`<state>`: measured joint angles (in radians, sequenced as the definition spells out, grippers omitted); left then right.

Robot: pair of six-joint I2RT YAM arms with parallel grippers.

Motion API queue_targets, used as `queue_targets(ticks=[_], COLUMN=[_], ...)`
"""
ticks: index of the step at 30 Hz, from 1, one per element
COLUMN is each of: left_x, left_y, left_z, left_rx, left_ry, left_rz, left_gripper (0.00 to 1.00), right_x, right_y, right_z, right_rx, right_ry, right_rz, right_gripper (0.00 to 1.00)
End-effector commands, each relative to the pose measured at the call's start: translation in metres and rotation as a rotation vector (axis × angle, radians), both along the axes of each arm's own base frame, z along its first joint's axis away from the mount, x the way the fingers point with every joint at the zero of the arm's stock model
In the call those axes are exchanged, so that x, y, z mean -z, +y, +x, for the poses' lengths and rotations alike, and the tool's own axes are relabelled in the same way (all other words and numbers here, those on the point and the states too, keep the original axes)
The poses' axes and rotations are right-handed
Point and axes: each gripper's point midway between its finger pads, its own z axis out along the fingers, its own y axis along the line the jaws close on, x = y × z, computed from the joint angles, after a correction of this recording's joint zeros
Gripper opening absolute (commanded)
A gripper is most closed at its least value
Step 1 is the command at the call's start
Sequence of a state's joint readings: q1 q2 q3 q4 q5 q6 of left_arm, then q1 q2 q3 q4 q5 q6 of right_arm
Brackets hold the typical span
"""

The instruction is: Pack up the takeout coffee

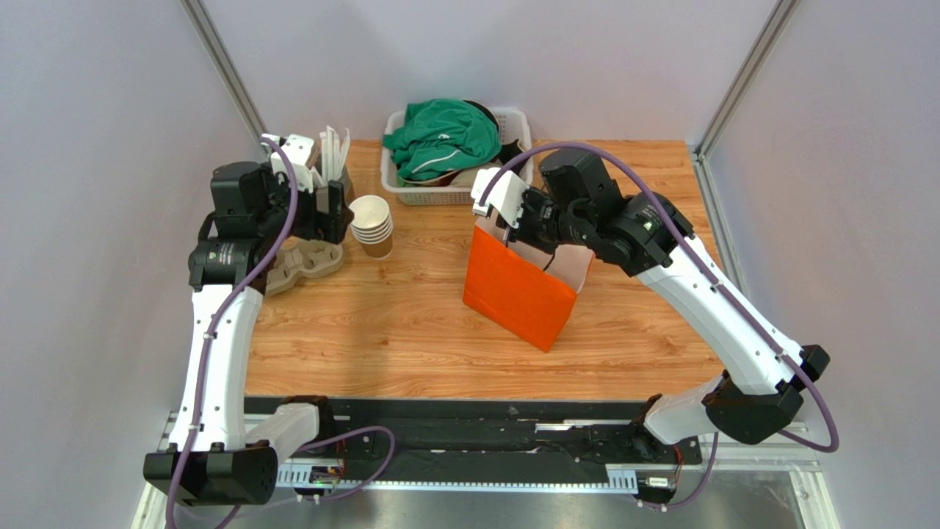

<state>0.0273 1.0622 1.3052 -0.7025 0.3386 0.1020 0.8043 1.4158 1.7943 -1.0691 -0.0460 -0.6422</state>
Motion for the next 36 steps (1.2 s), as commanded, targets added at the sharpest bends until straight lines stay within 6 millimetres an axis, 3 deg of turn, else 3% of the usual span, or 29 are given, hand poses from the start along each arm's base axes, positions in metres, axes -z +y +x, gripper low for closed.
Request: queue_targets(ticks=[1, 6, 11, 14, 15, 20, 25, 29, 32, 33, 35, 36], left_x=[-0.013, -0.013, -0.012, -0.013, -0.012, -0.024, -0.041, -0.032, -0.022, -0.023, -0.008, -0.005], left_y=[0.001, 0.003, 0.005, 0.009, 0.009, 0.014, 0.029, 0.042, 0.048, 0.049, 0.05, 0.052], left_z=[0.001, 0.002, 0.003, 0.005, 0.005, 0.013, 0.031, 0.058, 0.079, 0.085, 0.096, 0.101], left_rx=[-0.012, -0.023, -0.036, -0.05, -0.052, -0.058, -0.093, -0.119, -0.115, -0.104, -0.085, -0.077], left_ry=[-0.048, -0.05, -0.052, -0.051, -0.047, -0.059, -0.08, -0.066, -0.07, -0.09, -0.066, -0.069], left_rz=[-0.018, -0.013, -0.005, 0.004, 0.008, 0.039, 0.064, 0.107, 0.139, 0.156, 0.168, 0.173], left_gripper=[0.99, 0.99, 0.99, 0.99, 0.99, 0.99, 0.99, 0.99, 0.99, 0.99, 0.99, 0.99], right_x=[-0.021, -0.017, 0.002, 0.009, 0.008, -0.02, -0.06, -0.08, -0.086, -0.096, -0.087, -0.093], right_y=[0.008, 0.019, 0.022, 0.02, 0.02, 0.012, -0.004, -0.031, -0.049, -0.06, -0.073, -0.079], right_z=[-0.002, -0.017, -0.021, -0.022, -0.022, -0.024, -0.031, -0.033, -0.018, -0.014, -0.005, -0.006], right_rx=[-0.008, -0.087, -0.112, -0.116, -0.116, -0.088, -0.058, 0.01, 0.125, 0.174, 0.241, 0.253], right_ry=[-0.028, 0.027, 0.065, 0.067, 0.059, -0.006, -0.094, -0.176, -0.224, -0.263, -0.264, -0.29], right_rz=[0.096, 0.108, 0.07, 0.06, 0.063, 0.118, 0.197, 0.247, 0.291, 0.322, 0.327, 0.354], right_gripper=[0.0, 0.0, 0.01, 0.26, 0.39, 0.62, 0.71, 0.77, 0.81, 0.81, 0.82, 0.82])
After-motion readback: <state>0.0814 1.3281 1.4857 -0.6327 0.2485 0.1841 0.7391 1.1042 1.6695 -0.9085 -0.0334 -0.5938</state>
